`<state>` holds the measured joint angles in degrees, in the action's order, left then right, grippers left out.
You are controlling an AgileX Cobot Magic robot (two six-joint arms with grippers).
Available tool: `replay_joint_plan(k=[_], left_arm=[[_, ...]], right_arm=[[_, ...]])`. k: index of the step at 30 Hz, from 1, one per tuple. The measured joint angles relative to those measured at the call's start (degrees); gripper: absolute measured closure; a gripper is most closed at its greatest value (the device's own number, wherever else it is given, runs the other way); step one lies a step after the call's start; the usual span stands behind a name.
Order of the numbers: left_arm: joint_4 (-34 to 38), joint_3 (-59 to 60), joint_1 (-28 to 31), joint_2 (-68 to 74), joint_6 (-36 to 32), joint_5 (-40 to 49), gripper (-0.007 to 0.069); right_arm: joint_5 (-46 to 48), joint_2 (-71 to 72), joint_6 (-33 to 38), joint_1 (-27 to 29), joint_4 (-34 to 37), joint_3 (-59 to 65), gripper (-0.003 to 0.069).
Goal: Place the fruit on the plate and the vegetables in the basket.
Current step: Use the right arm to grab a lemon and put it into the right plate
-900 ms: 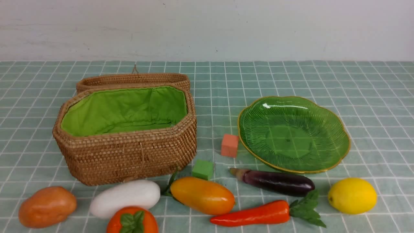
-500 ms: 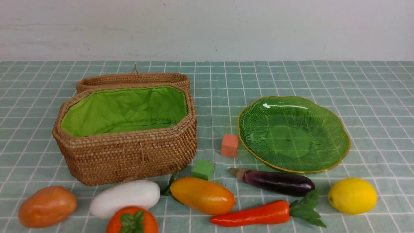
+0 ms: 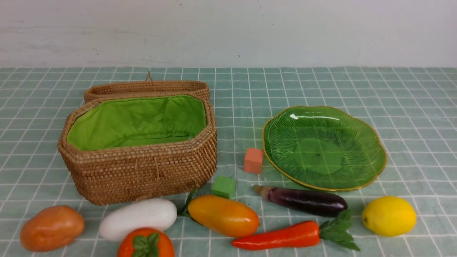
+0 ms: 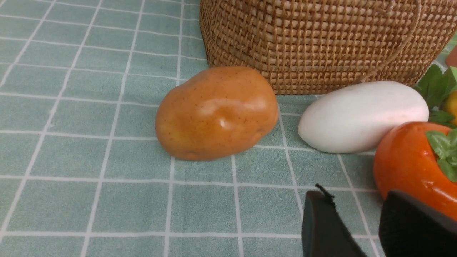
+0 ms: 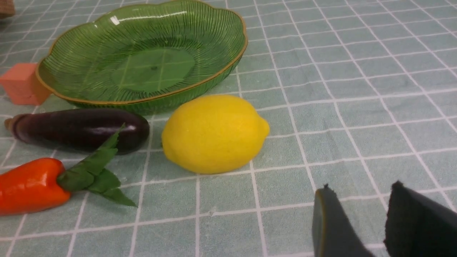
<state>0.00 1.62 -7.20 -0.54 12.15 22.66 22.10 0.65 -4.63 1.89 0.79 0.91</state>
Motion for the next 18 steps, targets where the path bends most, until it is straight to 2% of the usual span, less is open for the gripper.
replay_joint_plan(k=[5, 8, 9, 12, 13, 14, 18], left_arm=[[0.0, 0.0, 0.0, 0.0, 0.0, 0.0, 0.0386], [0.0, 0.0, 0.0, 0.0, 0.0, 0.0, 0.0386], [0.0, 0.0, 0.0, 0.0, 0.0, 0.0, 0.0386], [0.0, 0.0, 0.0, 0.0, 0.0, 0.0, 0.0386], [0.0, 0.0, 0.0, 0.0, 0.0, 0.0, 0.0386], [0.0, 0.0, 0.0, 0.0, 0.0, 0.0, 0.0386], [0.0, 0.0, 0.0, 0.0, 0.0, 0.0, 0.0386]], right_arm=[[-2.8, 0.0, -1.3, 0.0, -0.5, 0.4, 0.0418], [-8.7, 0.0, -5.1, 0.0, 1.5, 0.6, 0.0418], [-14.8, 0.0, -8.2, 0.0, 3.4, 0.6, 0.0418], [-22.5, 0.0, -13.9, 0.0, 6.3, 0.6, 0.0418], [-23.1, 0.0, -14.2, 0.0, 6.4, 0.6, 0.0418], [-28.8, 0.0, -17.1, 0.0, 7.1, 0.6, 0.0418], [-32.8, 0.0, -22.3, -0.1, 7.3, -2.1, 0.0418]])
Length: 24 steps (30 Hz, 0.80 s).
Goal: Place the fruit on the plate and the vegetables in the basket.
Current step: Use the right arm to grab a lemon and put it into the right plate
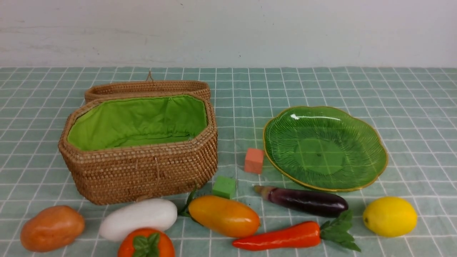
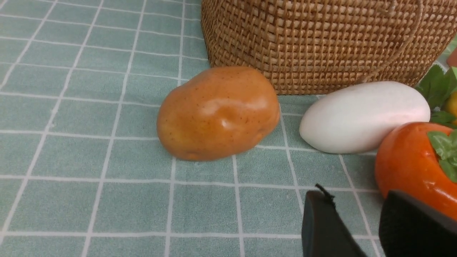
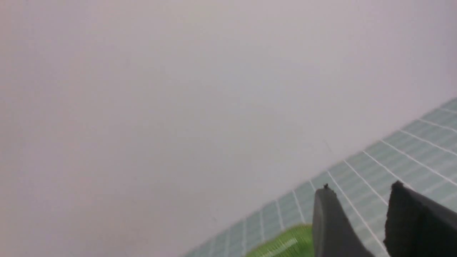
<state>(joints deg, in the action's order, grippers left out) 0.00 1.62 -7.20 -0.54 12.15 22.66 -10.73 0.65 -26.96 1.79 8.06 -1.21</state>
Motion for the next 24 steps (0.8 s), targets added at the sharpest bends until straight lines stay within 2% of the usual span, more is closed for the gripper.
replay_joint_plan(k=[2, 3, 5, 6, 9, 12, 16, 19, 22, 24], left_arm=[[0.0, 0.0, 0.0, 0.0, 0.0, 0.0, 0.0386], [0.0, 0.0, 0.0, 0.0, 0.0, 0.0, 0.0386], [0.0, 0.0, 0.0, 0.0, 0.0, 0.0, 0.0386], [0.0, 0.0, 0.0, 0.0, 0.0, 0.0, 0.0386], [0.0, 0.0, 0.0, 0.0, 0.0, 0.0, 0.0386], [0.0, 0.0, 0.0, 0.0, 0.0, 0.0, 0.0386], [0.0, 0.0, 0.0, 0.0, 0.0, 0.0, 0.0386], [0.0, 0.0, 0.0, 0.0, 0.0, 0.0, 0.0386], [0.0, 0.0, 0.0, 0.0, 0.0, 0.0, 0.0386], [0.0, 0.0, 0.0, 0.0, 0.0, 0.0, 0.0386]], right_arm=[[1.1, -0.8, -2.6, -0.1, -1.1, -6.6, 0.0418], [1.1, -1.0, -2.7, -0.1, -1.3, -6.6, 0.0418], [5.1, -5.6, -3.2, -0.1, -4.3, -17.6, 0.0418], [5.6, -7.0, -3.2, -0.1, -4.5, -18.5, 0.0418], [16.9, -14.3, -3.2, -0.1, -7.4, -31.7, 0.0418], [34.5, -26.0, -1.1, -0.1, -11.1, -43.9, 0.0418], [42.4, -35.1, 0.5, -0.1, -14.6, -47.3, 0.0418], [43.6, -40.6, 0.3, -0.1, -13.2, -46.5, 0.0418], [45.9, -46.9, 0.4, -0.1, -5.6, -45.1, 0.0418], [49.1, -51.1, 7.9, -0.1, -0.4, -45.3, 0.0418]])
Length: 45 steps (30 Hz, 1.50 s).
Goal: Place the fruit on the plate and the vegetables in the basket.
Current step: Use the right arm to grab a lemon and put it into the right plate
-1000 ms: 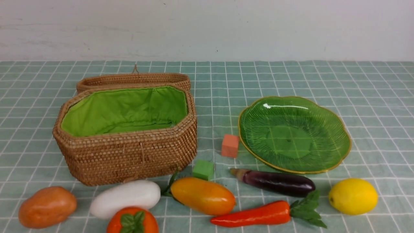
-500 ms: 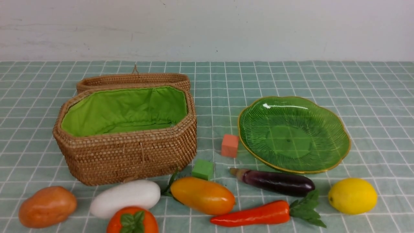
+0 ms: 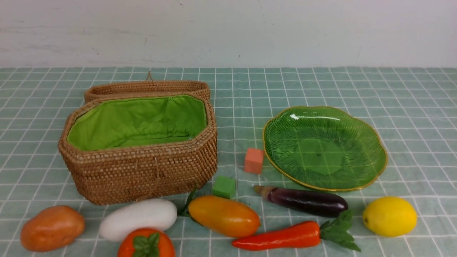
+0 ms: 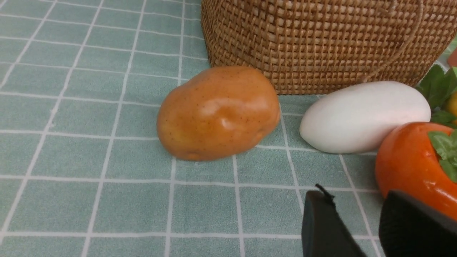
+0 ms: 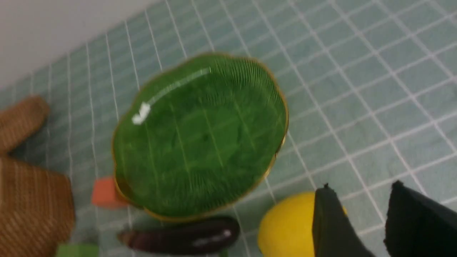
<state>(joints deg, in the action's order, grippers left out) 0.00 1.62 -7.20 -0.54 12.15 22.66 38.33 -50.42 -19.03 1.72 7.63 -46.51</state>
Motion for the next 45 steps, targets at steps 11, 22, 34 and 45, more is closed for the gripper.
replay_joint_plan(k=[11, 22, 34, 45], left_arm=[[0.0, 0.0, 0.0, 0.0, 0.0, 0.0, 0.0386], [0.0, 0.0, 0.0, 0.0, 0.0, 0.0, 0.0386], [0.0, 0.0, 0.0, 0.0, 0.0, 0.0, 0.0386], [0.0, 0.0, 0.0, 0.0, 0.0, 0.0, 0.0386]], right_arm=[[12.6, -15.7, 28.0, 0.0, 14.4, -9.4, 0.0337], [11.8, -32.4, -15.9, 0.0, 10.7, -10.9, 0.0034], [5.5, -35.0, -47.2, 0.0, 5.3, -10.9, 0.0012], [7.2, -42.3, -42.8, -1.4, 9.3, -10.9, 0.0012]])
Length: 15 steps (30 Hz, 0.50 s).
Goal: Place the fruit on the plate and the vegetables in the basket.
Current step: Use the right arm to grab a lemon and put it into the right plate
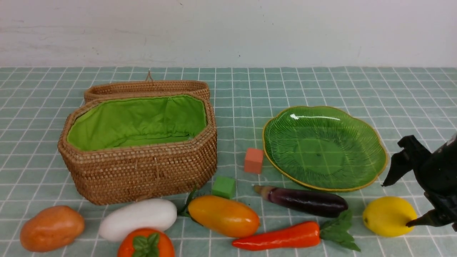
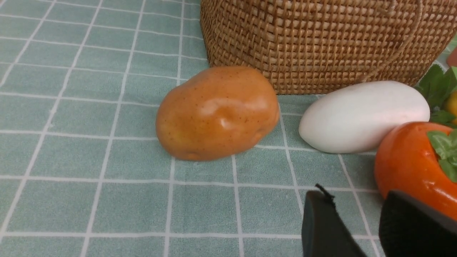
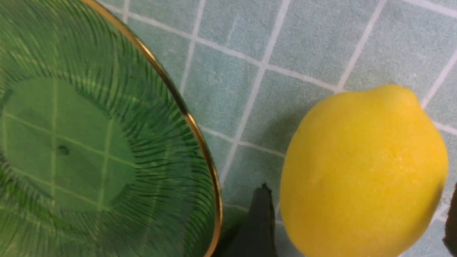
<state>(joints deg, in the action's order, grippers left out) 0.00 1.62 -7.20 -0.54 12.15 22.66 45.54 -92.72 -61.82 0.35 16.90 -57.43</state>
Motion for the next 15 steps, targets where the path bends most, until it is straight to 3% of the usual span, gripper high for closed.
replay_joint_plan(k=[9, 15], left_arm=[[0.0, 0.0, 0.0, 0.0, 0.0, 0.0, 0.0386], [0.0, 0.0, 0.0, 0.0, 0.0, 0.0, 0.0386]], right_arm=[[1.2, -5.0, 1.0, -0.4, -2.1, -0.5, 0.0025], [0.7, -5.0, 14.6, -0.4, -2.2, -0.9, 0.0075]])
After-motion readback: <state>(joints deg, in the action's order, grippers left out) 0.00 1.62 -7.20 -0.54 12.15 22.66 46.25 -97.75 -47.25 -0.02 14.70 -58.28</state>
